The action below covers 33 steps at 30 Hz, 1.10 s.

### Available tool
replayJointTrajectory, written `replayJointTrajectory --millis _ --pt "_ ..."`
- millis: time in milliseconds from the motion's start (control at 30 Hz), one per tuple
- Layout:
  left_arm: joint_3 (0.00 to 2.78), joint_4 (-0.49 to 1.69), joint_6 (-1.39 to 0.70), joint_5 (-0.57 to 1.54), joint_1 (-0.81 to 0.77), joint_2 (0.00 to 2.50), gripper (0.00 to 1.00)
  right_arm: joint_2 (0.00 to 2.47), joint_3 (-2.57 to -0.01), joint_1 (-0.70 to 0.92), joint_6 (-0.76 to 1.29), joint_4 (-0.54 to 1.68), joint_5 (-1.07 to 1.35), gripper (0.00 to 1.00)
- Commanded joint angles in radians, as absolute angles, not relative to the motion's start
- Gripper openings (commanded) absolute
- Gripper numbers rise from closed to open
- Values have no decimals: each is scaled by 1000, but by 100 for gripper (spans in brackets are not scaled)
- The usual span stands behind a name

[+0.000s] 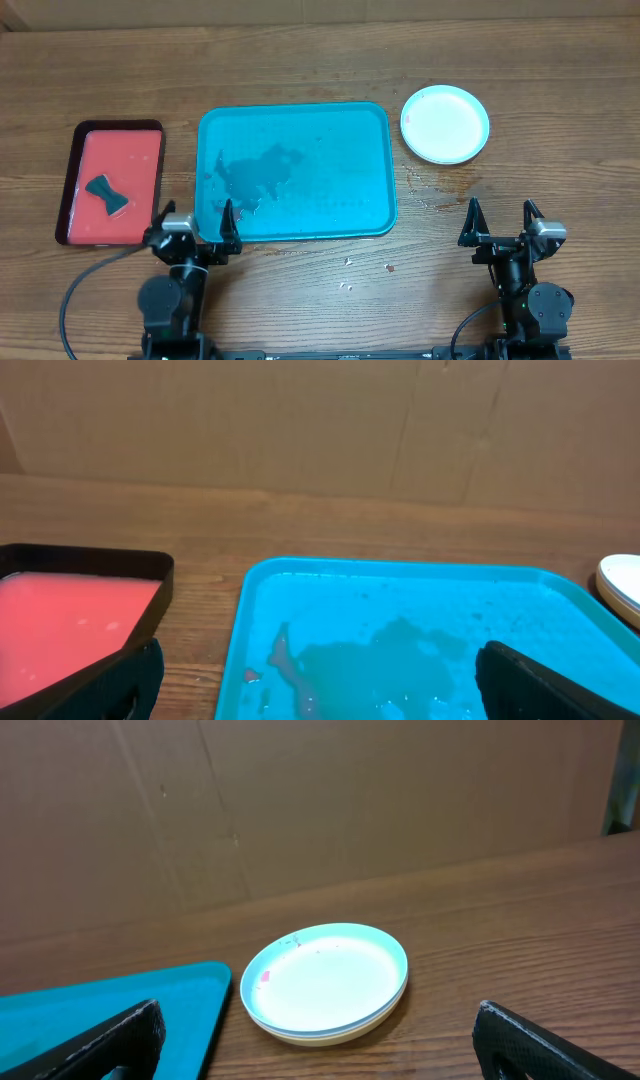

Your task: Clean dirty plates on tray and stack at the side

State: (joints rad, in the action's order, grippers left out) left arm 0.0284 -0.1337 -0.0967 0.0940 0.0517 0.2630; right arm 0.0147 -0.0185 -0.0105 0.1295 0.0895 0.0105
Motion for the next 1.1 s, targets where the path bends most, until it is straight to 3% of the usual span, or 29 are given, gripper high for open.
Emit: replayJointTrajectory --millis 0,200,667,1067 --pt "5 -93 -81 101 44 182 100 3 -8 -7 123 84 1 100" --pt "5 81 -79 64 44 56 100 3 -8 -7 123 84 1 100" --pt "5 76 -73 42 25 3 100 3 -8 -7 123 84 1 100" --pt "5 78 75 33 25 4 100 3 -8 -7 123 84 1 100"
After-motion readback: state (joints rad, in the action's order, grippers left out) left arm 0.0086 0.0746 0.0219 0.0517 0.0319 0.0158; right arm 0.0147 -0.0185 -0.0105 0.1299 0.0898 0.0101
